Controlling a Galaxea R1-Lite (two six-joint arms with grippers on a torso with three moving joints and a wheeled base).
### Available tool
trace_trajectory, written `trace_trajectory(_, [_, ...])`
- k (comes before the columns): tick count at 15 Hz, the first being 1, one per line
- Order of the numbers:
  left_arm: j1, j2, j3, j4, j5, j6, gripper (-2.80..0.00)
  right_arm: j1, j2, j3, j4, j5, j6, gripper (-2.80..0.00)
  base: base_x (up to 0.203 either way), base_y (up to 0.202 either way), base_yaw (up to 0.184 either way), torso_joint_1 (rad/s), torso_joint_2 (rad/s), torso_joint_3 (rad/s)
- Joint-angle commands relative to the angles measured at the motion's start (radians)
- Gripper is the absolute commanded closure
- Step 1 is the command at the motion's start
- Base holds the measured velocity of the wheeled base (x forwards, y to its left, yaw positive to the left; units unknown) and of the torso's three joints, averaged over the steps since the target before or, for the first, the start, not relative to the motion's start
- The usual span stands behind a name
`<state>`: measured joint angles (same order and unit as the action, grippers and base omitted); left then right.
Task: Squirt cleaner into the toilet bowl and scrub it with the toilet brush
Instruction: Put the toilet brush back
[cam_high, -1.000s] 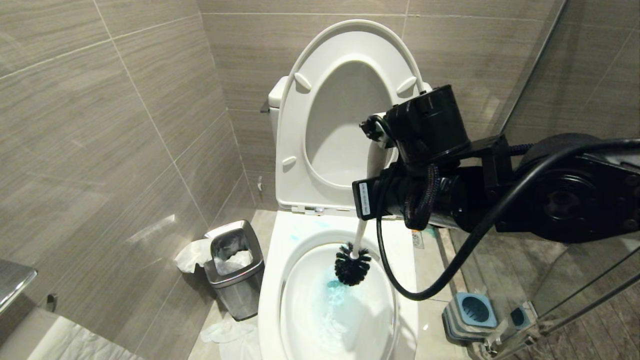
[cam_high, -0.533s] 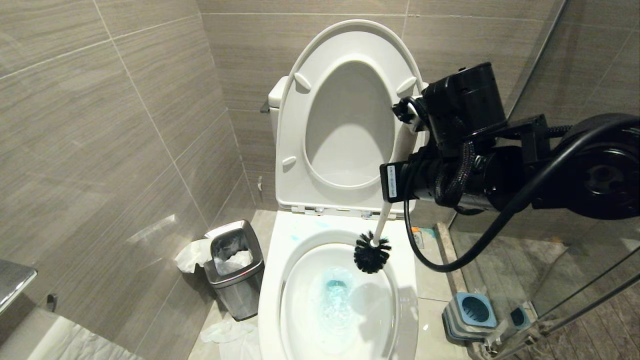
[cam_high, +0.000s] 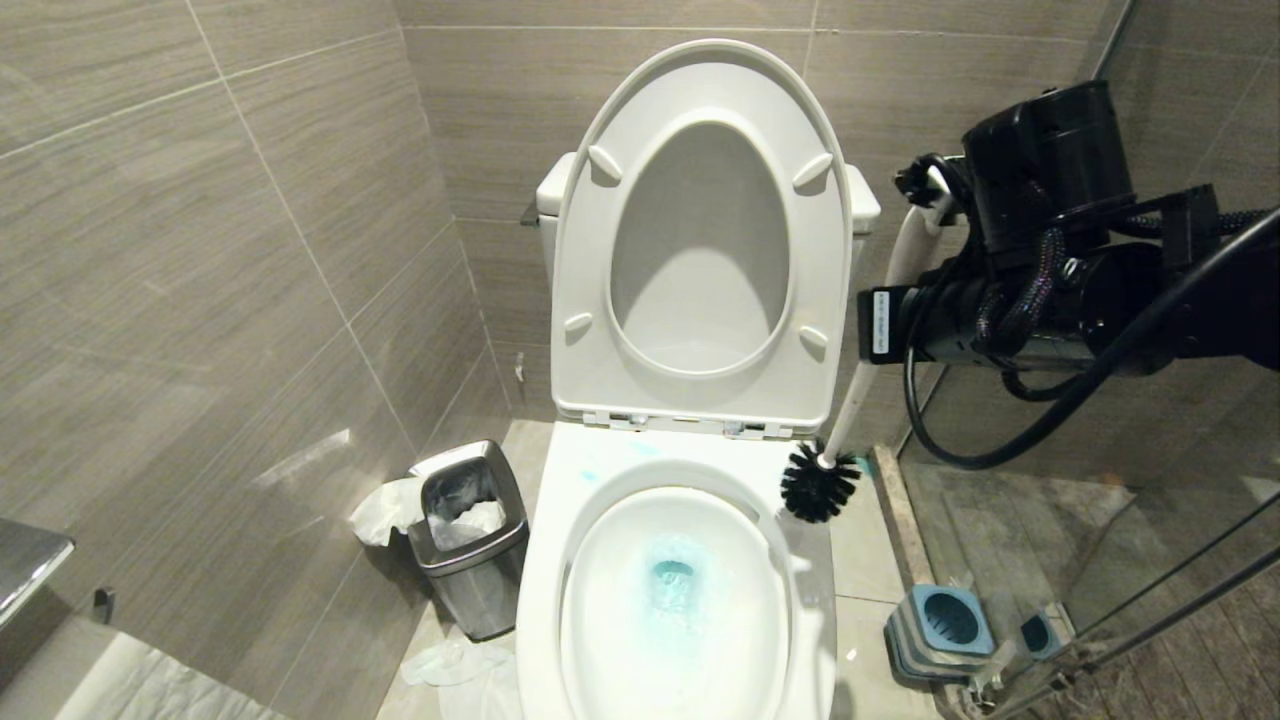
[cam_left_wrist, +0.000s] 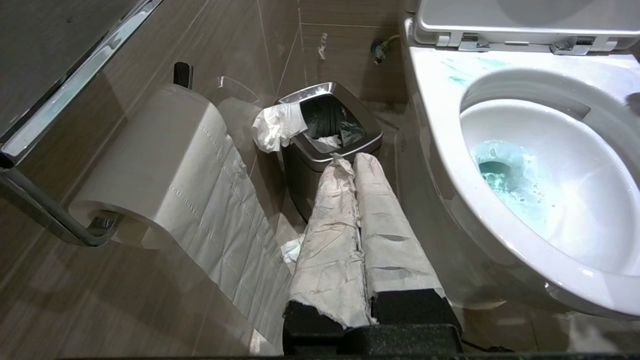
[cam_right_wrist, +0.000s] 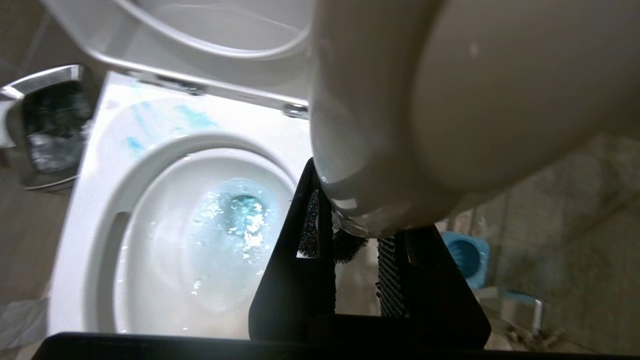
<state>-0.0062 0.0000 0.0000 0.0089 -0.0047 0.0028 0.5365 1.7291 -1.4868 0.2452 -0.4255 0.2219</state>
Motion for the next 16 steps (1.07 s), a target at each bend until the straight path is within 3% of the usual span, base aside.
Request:
trace_trajectory(1, [0.0,0.002,0.002,0.0,0.0,0.0,0.0,-0.078,-0.023,0.009,0.018,-0.004,-0.002,0.0,0.0,0.0,0.0,0.0,0.0,0.0])
trace_trajectory(6, [0.0,0.002,0.003,0.0,0.0,0.0,0.0,-0.28,-0.03,0.024,0.024,0.004,-0.014,0.0,0.0,0.0,0.0,0.0,0.0,0.0])
trace_trajectory(10, [0.0,0.002,0.002,0.0,0.0,0.0,0.0,-0.409,-0.052,0.136,-0.003,0.074,-0.009,0.0,0.0,0.0,0.0,0.0,0.0,0.0])
trace_trajectory(13, [0.0,0.002,0.003,0.0,0.0,0.0,0.0,-0.476,-0.05,0.288,-0.185,0.127,-0.033,0.0,0.0,0.0,0.0,0.0,0.0,0.0])
trace_trajectory(16, [0.0,0.002,0.002,0.0,0.0,0.0,0.0,-0.538,-0.027,0.498,-0.487,0.189,-0.107,0.0,0.0,0.0,0.0,0.0,0.0,0.0])
